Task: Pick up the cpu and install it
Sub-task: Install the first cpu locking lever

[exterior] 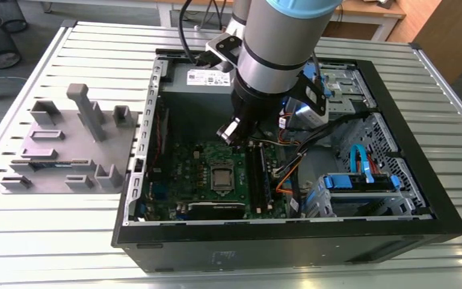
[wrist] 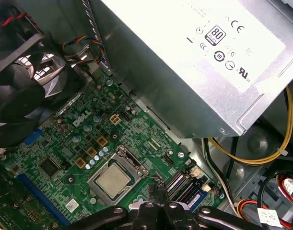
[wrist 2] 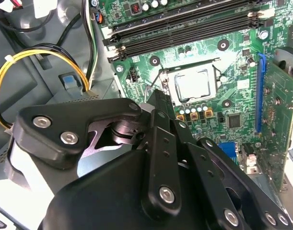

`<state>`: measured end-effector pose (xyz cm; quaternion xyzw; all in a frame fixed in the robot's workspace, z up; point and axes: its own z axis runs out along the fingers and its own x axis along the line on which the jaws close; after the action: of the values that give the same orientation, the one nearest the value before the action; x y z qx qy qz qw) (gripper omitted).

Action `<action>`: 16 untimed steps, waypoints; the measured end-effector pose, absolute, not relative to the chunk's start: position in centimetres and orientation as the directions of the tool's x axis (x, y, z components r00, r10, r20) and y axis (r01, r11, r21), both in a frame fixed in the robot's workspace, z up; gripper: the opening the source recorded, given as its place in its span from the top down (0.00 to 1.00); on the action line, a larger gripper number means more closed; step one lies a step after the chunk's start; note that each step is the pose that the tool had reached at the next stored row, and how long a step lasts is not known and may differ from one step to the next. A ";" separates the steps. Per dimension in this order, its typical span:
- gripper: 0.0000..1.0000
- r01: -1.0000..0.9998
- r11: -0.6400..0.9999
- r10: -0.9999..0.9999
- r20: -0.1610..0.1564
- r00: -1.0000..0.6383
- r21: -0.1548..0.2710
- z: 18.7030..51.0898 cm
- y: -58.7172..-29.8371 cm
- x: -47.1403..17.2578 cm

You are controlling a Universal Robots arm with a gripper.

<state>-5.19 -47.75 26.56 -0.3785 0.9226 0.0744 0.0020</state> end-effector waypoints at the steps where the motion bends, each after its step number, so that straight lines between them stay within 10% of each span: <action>1: 0.89 -0.699 0.702 -0.698 -0.060 -0.713 0.136 26.6 -47.7 -5.2; 16: 0.89 -0.699 0.702 -0.698 -0.060 -0.713 0.136 26.3 -47.2 -4.8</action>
<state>-4.78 -47.17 26.33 -0.3785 0.9226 0.0744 0.0020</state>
